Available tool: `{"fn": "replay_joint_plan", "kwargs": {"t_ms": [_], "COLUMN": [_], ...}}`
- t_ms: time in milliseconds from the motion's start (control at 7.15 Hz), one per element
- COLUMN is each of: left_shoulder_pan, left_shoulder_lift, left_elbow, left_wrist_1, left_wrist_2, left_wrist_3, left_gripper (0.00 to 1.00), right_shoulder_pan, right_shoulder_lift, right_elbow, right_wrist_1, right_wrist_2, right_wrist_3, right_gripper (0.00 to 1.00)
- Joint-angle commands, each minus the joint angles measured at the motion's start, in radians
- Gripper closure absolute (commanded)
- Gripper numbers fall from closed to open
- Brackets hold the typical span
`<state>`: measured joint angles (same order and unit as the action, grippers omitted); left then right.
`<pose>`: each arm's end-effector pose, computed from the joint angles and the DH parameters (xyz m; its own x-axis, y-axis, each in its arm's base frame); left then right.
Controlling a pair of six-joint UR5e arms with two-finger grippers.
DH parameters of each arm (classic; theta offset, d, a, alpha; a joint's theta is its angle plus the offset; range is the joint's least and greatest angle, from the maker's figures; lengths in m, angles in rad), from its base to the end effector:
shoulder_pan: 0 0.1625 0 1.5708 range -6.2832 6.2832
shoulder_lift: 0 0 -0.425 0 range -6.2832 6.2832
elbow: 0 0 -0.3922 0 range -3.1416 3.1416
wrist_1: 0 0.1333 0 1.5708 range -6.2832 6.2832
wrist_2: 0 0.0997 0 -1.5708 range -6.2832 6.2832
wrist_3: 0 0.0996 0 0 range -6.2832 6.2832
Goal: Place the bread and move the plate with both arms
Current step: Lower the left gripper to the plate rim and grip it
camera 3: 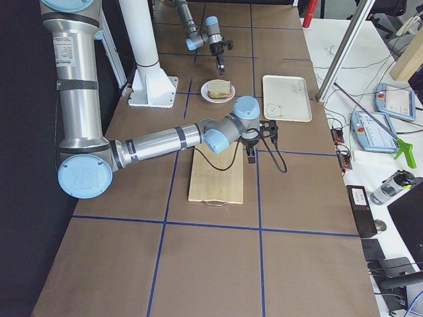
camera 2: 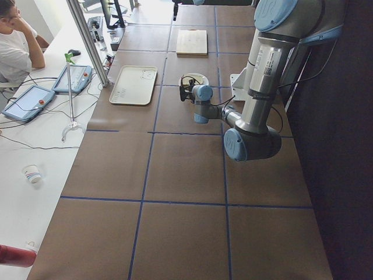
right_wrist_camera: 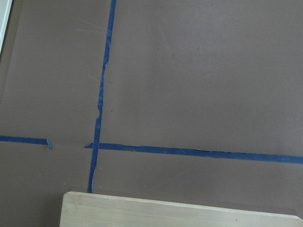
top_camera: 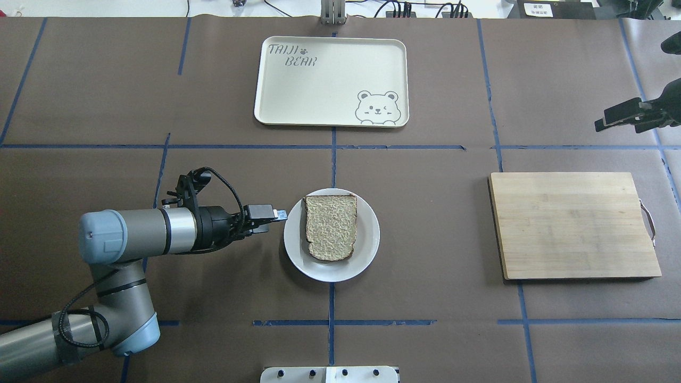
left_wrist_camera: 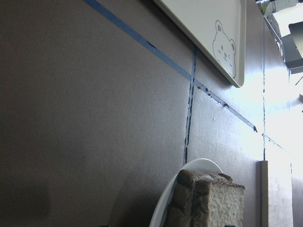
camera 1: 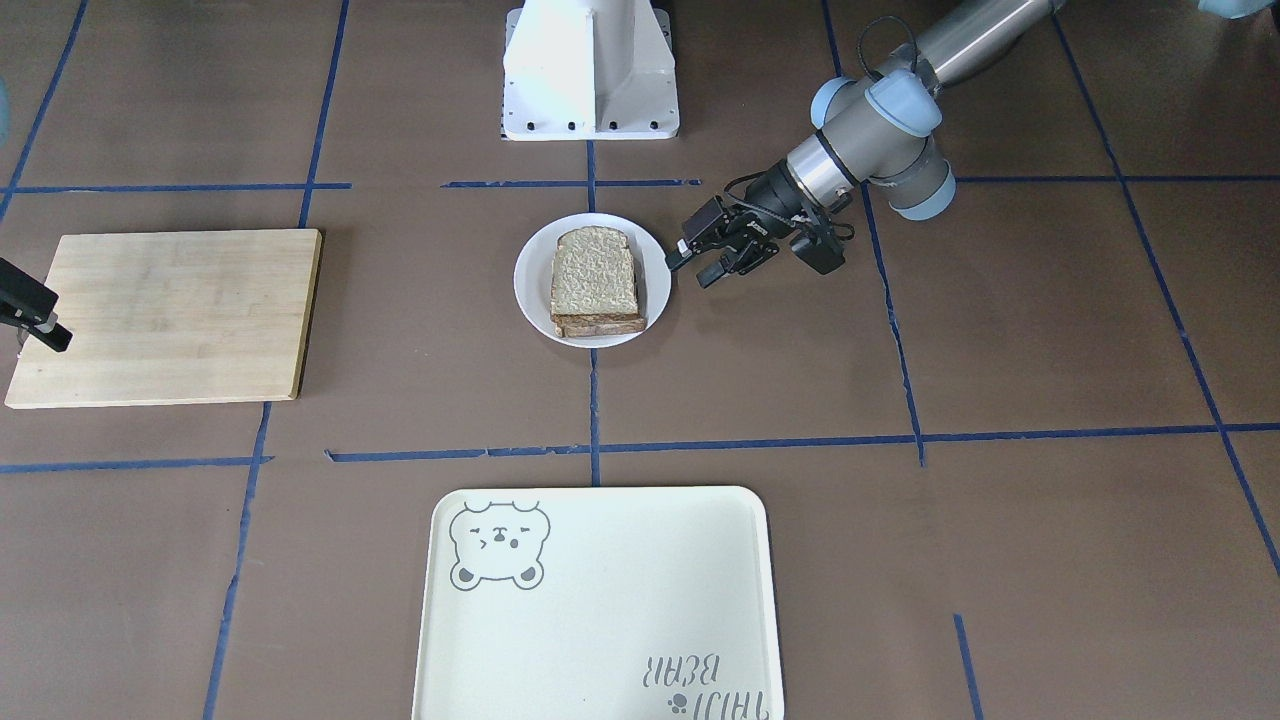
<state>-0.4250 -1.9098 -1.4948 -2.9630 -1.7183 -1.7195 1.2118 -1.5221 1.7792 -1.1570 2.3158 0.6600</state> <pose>0.5066 -0.3595 0.3537 -0.1166 -0.1081 -0.9873 0.2600 0.9561 -0.1354 -0.1224 -0.5133 0.4826 0.5954 -0.0662 0.8007 -0.1138 0.9796 0.1655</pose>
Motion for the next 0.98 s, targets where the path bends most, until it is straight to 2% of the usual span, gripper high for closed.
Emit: {"fn": "replay_joint_plan", "kwargs": {"t_ms": [0,280,560,839], "left_shoulder_pan": [0.031,0.032,0.032,0.034], "left_shoulder_lift": [-0.014,-0.017,-0.015,-0.034], "left_elbow": [0.016,0.059,0.059,0.103], "left_wrist_1": [-0.037,-0.088,-0.088,-0.097], "left_wrist_2": [0.002,0.017,0.017,0.019], "left_wrist_3": [0.0,0.0,0.001,0.0], "left_gripper": [0.5,0.5,0.5,0.5], "right_shoulder_pan": [0.005,0.008,0.008,0.008], "right_shoulder_lift": [0.0,-0.01,-0.012,-0.016], "right_elbow": [0.005,0.023,0.023,0.023], "right_wrist_1": [-0.006,-0.006,-0.006,-0.006], "right_wrist_2": [0.004,0.007,0.008,0.008], "right_wrist_3": [-0.01,-0.01,-0.01,-0.01], "right_gripper": [0.0,0.0,0.0,0.0]}}
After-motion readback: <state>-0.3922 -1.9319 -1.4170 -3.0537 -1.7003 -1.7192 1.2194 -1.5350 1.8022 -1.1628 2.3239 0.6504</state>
